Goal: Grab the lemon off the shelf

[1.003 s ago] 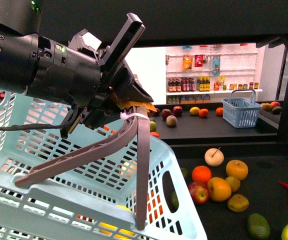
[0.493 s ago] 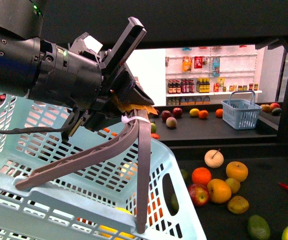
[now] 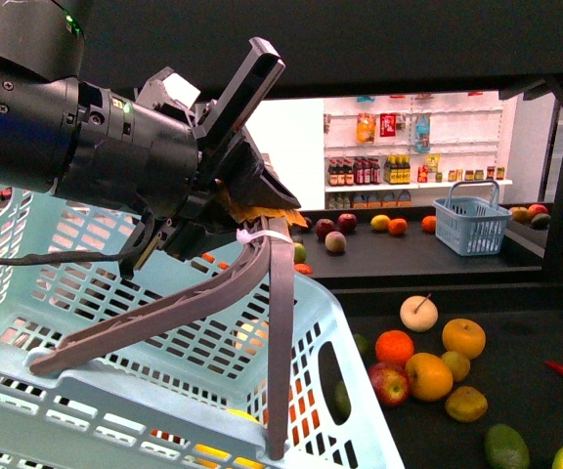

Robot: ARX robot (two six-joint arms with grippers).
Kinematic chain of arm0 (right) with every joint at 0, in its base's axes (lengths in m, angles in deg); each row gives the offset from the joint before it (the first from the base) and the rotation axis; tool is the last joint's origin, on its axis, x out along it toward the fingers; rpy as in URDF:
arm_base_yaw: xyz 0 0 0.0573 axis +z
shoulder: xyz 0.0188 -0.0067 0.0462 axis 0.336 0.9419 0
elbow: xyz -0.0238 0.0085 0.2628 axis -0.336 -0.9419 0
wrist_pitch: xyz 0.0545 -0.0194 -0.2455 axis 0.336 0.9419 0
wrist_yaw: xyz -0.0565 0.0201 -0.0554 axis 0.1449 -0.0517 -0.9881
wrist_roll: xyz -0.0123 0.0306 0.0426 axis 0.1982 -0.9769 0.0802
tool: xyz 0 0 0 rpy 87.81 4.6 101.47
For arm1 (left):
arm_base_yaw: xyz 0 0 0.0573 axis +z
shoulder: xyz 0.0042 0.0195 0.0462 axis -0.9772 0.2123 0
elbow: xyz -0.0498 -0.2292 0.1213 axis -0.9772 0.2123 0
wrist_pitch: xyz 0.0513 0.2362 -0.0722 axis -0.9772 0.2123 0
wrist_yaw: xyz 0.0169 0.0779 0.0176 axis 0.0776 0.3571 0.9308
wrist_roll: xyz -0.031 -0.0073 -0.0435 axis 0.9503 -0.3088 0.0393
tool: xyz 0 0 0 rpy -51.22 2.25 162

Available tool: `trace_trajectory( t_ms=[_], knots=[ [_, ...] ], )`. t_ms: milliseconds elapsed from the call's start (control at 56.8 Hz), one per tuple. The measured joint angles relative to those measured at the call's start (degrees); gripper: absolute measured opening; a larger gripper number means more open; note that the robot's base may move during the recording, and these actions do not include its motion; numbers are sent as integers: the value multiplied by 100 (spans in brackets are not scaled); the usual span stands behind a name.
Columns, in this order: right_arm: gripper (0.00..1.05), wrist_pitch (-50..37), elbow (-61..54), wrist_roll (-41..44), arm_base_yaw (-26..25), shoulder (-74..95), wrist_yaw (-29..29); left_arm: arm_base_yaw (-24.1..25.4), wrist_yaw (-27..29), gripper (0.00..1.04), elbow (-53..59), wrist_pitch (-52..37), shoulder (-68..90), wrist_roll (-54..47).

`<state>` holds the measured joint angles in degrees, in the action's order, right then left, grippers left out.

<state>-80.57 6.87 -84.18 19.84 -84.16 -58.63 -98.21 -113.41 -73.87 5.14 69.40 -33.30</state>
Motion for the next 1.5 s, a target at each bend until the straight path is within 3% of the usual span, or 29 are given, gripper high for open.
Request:
trace_trajectory(
  t_ms=[176, 422, 739, 898, 1215, 1496],
  knots=[
    [57, 0, -2, 0, -2, -2, 2, 57, 144, 13, 232, -1344, 2, 365],
    [98, 0, 0, -2, -2, -2, 0, 492, 833, 13, 251, -1794, -11, 1176],
    [97, 0, 0, -20, -2, -4, 0, 1880, 2638, 13, 828, -3108, -382, 2769],
    [97, 0, 0, -20, -2, -4, 2, 2761, 3174, 13, 1209, -3886, -450, 3567],
    [97, 0, -2, -20, -2, -4, 0, 4057, 3545, 13, 1711, -5499, -146, 4404],
    [97, 0, 0, -22, -2, -4, 0, 4398, 3123, 13, 1875, -6531, 656, 4489]
  ],
)
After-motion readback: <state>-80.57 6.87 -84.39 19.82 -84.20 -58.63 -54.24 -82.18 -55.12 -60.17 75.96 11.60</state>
